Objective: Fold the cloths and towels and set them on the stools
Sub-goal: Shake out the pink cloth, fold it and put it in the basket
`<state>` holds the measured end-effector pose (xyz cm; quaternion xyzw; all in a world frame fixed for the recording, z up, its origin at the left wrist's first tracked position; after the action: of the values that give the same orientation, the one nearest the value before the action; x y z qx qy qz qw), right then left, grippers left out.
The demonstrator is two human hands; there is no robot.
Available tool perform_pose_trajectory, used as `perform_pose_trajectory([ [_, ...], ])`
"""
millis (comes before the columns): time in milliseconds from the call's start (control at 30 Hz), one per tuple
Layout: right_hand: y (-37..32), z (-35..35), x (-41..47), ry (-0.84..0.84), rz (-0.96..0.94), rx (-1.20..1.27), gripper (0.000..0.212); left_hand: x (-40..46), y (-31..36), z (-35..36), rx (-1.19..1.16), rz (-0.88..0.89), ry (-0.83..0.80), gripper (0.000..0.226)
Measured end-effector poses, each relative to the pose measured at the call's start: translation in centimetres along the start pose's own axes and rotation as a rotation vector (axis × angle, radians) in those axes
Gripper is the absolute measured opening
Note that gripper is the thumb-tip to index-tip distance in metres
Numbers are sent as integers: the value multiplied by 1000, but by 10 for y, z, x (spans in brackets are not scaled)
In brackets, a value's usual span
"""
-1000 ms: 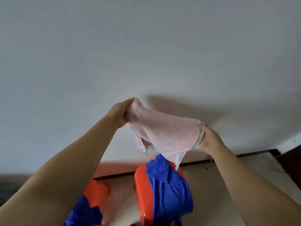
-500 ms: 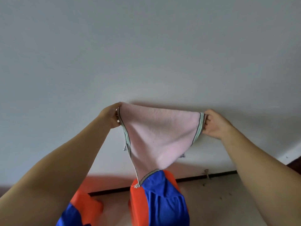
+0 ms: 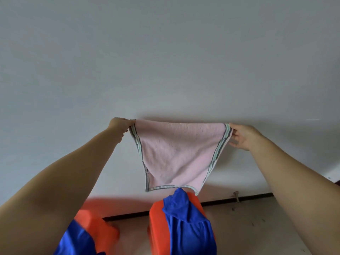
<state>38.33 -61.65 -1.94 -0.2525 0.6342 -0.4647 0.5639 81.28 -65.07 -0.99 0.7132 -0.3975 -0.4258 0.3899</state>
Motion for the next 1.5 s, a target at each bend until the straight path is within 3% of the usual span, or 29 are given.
perform_pose_trajectory([
  [167, -19, -11, 7, 123, -174, -243, 24, -4, -1, 4, 141, 31, -20, 20],
  [333, -17, -22, 11, 154, -253, -495, 25, -7, -13, 16, 112, -9, -77, 20],
  [600, -4, -11, 8, -26, -156, -108, 19, -9, -24, 33, -4, -50, -287, 8],
  [667, 3, -3, 9, -123, -134, -240, 19, -11, -28, 43, 161, 1, -429, 15],
  [733, 9, 3, 12, -168, -173, -601, 24, -16, -33, 52, 594, 120, -518, 22],
  [833, 12, 14, 17, -95, -346, -1254, 20, -16, -37, 63, 1134, 298, -403, 22],
  [900, 6, 17, 16, 28, -471, -1362, 17, -13, -33, 65, 1219, 368, -269, 21],
  [967, 0, 16, 15, 134, -583, -1321, 13, -7, -33, 62, 1120, 381, -162, 23],
  [1067, 0, -3, 25, 215, -538, -1122, 20, 1, -43, 43, 672, 276, -46, 23],
  [1200, 17, -23, 32, 108, -339, -488, 24, -4, -68, 40, -85, 78, -96, 15],
  [1267, 23, -20, 28, 47, -304, -275, 22, -8, -79, 50, -347, -9, -147, 16],
  [1400, 37, -13, 19, -51, -253, 18, 25, -17, -93, 64, -586, -83, -151, 27],
  [1500, 66, -19, 17, -80, -166, -27, 21, -26, -126, 70, -557, -150, -128, 20],
])
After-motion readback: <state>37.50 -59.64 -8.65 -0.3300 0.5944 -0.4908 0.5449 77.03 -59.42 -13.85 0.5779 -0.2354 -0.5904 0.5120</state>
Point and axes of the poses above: each hand's wrist, its own x-axis towards the middle knuckle, its own z-axis out of the palm, y = z × x, the point moved 9 cm from there along x, towards the middle knuckle, and after that the axes turned 3 degrees about x, right-handed, at the moved point
